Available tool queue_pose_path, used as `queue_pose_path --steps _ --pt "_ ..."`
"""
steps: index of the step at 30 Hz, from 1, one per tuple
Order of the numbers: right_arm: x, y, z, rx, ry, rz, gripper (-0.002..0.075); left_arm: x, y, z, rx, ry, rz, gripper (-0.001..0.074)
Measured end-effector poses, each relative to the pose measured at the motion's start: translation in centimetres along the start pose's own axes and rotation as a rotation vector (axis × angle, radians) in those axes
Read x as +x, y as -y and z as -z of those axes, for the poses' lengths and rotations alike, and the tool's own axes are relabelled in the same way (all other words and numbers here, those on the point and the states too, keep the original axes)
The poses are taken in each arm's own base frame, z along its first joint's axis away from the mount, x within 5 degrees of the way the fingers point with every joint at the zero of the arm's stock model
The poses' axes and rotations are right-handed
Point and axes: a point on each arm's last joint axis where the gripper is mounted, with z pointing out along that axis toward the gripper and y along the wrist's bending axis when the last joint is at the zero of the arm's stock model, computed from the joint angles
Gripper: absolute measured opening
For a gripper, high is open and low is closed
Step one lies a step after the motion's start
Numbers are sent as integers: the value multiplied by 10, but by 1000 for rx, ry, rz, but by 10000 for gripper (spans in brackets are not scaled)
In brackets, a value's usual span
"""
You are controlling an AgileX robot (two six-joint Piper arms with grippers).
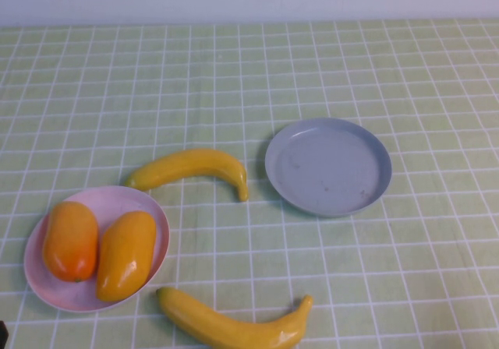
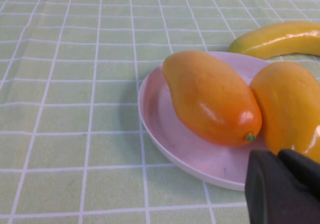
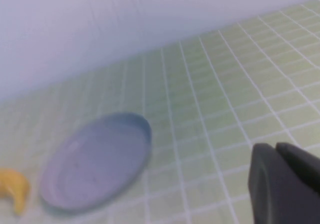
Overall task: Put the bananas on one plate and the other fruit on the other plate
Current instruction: Put another type of fruit in the right plate
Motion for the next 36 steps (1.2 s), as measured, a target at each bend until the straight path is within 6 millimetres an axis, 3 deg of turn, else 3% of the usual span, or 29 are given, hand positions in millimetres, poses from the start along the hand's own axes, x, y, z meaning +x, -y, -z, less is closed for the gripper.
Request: queue_pose_path --steps 3,7,11,15,21,26,31,36 --pt "-8 -2 0 -34 86 -220 -17 0 0 0 0 0 0 4" --pt "-14 -1 1 -40 155 -351 -17 0 0 0 0 0 0 4" --pt "-16 -12 4 -105 53 -374 -17 0 0 0 0 0 0 4" --pt "-38 -32 10 -188 -96 -341 -17 0 0 0 0 0 0 4" --pt "-76 -59 -1 -282 -387 -163 -17 0 0 0 0 0 0 4" --pt "-106 -71 -29 -350 -581 30 -17 0 0 0 0 0 0 4" --pt "-116 -82 -60 -465 -670 166 -17 0 0 0 0 0 0 4" --pt "-111 -110 -85 -630 -786 386 -17 0 0 0 0 0 0 4"
